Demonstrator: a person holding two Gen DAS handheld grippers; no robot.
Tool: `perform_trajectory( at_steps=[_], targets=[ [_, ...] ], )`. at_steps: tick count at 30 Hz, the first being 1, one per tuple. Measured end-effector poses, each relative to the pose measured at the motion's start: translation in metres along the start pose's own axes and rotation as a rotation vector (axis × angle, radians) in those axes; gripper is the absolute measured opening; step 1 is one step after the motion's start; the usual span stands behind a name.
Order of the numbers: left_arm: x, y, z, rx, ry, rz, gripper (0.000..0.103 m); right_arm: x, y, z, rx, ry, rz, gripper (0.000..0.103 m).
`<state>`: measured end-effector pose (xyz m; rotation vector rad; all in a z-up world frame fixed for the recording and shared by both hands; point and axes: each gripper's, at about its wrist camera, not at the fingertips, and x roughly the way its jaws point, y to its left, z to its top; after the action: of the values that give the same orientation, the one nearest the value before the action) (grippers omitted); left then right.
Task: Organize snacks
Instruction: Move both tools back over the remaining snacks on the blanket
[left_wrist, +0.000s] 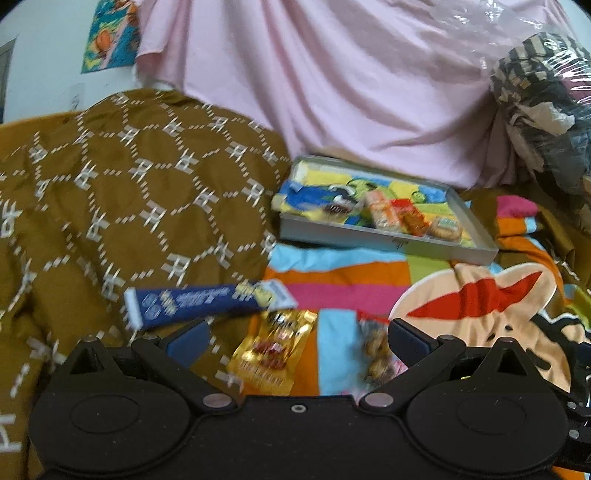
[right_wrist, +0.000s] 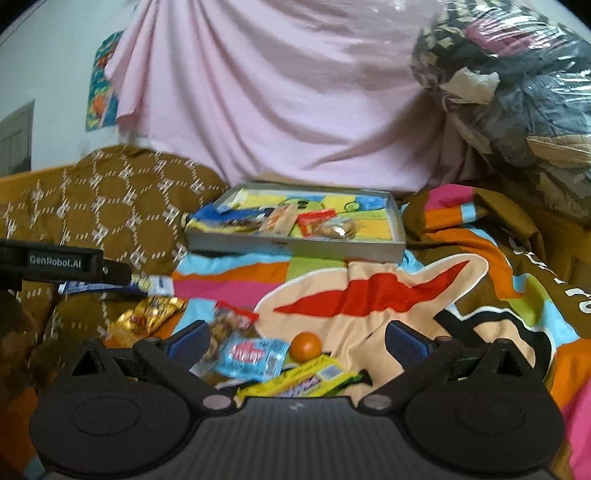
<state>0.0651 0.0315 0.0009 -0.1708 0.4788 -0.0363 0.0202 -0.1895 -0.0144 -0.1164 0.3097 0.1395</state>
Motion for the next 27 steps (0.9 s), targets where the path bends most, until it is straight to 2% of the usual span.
perform_trajectory(
  at_steps=[13,27],
  targets=[
    [-0.011,0.0,-0.028,0.045,0.068,0.095,0.102,-0.012,-0.003,-0.029,0.037,0.059,-0.002,0.103],
    [-0.008,-0.002,-0.034,0.06,0.107,0.109,0.102,-0.011,-0.008,-0.045,0.088,0.12,-0.003,0.103]
  ],
)
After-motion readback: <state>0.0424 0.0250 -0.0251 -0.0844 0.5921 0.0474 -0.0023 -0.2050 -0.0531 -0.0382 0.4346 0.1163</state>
